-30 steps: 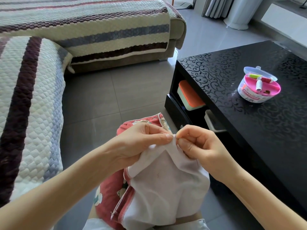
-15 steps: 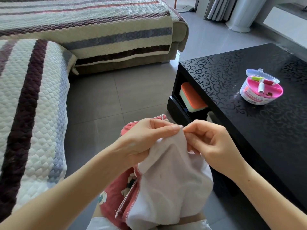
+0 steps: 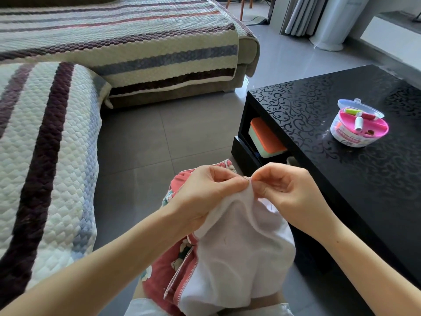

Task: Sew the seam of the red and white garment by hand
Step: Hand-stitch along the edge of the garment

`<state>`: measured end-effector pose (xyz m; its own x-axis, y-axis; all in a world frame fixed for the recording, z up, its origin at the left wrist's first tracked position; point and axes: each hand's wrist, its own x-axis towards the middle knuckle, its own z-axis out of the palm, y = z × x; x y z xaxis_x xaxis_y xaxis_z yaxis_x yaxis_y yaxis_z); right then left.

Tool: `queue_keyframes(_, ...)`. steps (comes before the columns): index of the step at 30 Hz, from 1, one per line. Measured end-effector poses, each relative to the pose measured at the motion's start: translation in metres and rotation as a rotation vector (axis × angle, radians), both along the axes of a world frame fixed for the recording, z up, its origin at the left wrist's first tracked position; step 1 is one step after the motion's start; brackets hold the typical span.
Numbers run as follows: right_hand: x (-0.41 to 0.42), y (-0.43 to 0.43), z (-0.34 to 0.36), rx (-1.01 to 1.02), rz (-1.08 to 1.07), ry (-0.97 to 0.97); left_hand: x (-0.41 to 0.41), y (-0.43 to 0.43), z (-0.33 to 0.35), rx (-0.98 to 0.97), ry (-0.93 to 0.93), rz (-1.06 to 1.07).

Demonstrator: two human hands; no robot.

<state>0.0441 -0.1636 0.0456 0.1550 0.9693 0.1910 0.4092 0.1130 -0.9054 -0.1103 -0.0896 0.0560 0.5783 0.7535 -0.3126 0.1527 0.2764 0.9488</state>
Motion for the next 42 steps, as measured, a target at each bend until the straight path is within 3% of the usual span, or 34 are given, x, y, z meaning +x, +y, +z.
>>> queue_keyframes(8, 0.0, 0.006, 0.004, 0.372, -0.021, -0.462, -0.003, 0.001, 0.0, 0.078, -0.005, -0.09)
queue_keyframes(16, -0.009, 0.015, 0.004, 0.532, -0.003, -0.526, 0.001, 0.003, 0.004, 0.18, 0.042, -0.039)
queue_keyframes(19, -0.016, 0.015, 0.021, 0.619, 0.025, -0.486, 0.002, -0.002, -0.001, 0.281, 0.192, -0.005)
queue_keyframes(22, -0.016, 0.025, 0.039, 0.566, 0.028, -0.281, 0.001, -0.012, -0.009, 0.27, 0.226, 0.004)
queue_keyframes(24, -0.011, 0.032, 0.042, 0.323, 0.034, 0.072, -0.004, -0.007, -0.008, 0.2, 0.151, -0.019)
queue_keyframes(27, 0.007, 0.043, 0.042, -0.13, 0.085, 0.75, -0.013, 0.008, -0.002, 0.062, 0.057, -0.103)
queue_keyframes(30, 0.031, 0.061, 0.036, -0.349, 0.063, 0.981, -0.019, 0.013, 0.003, -0.011, 0.051, -0.193)
queue_keyframes(34, 0.069, 0.108, 0.02, -0.286, -0.074, 0.679, -0.021, 0.011, 0.007, -0.017, 0.052, -0.266)
queue_keyframes(39, 0.137, 0.151, 0.014, -0.031, -0.774, -0.049, -0.023, 0.007, 0.008, -0.041, 0.014, -0.272)
queue_keyframes(40, 0.138, 0.15, 0.014, -0.042, -0.79, -0.09, -0.024, 0.007, 0.008, -0.049, 0.006, -0.262)
queue_keyframes(42, 0.121, 0.14, 0.019, -0.102, -0.561, -0.058, -0.026, 0.008, 0.009, -0.059, -0.011, -0.247)
